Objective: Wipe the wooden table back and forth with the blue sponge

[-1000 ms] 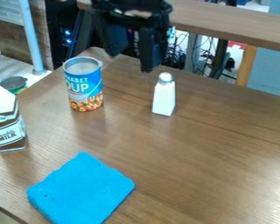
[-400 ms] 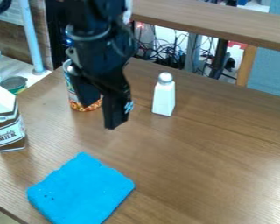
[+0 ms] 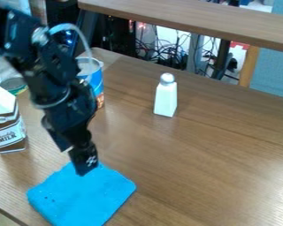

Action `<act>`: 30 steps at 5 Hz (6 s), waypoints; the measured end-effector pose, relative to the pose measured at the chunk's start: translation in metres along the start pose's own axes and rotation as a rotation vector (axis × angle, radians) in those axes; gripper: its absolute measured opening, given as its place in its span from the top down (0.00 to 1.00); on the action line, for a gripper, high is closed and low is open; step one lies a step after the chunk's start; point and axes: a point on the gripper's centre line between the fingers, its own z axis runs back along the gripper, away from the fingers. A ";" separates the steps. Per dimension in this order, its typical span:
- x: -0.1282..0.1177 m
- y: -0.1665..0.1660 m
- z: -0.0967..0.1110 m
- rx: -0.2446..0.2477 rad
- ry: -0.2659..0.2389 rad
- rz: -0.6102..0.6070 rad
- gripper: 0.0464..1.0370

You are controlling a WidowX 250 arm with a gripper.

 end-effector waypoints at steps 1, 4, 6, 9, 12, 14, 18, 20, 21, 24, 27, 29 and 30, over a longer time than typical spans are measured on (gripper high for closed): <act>-0.009 -0.003 -0.008 -0.029 -0.023 0.015 0.03; -0.006 -0.012 -0.040 -0.086 -0.067 -0.007 0.03; -0.004 -0.006 -0.057 -0.047 -0.008 -0.031 0.03; 0.068 -0.049 -0.069 -0.086 -0.093 -0.094 0.03; 0.190 -0.099 -0.087 -0.114 -0.132 -0.125 0.03; 0.194 -0.107 -0.090 -0.087 -0.140 -0.169 0.04; 0.022 -0.061 -0.055 -0.042 -0.113 -0.239 0.04; 0.019 -0.061 -0.059 -0.028 -0.120 -0.241 0.04; 0.058 -0.067 -0.066 -0.021 -0.140 -0.234 0.04; 0.167 -0.077 -0.090 -0.014 -0.156 -0.172 0.04; 0.198 -0.094 -0.090 -0.020 -0.108 -0.111 0.04; 0.196 -0.097 0.010 -0.047 -0.247 -0.049 0.04; 0.172 -0.079 0.066 -0.083 -0.166 0.022 0.04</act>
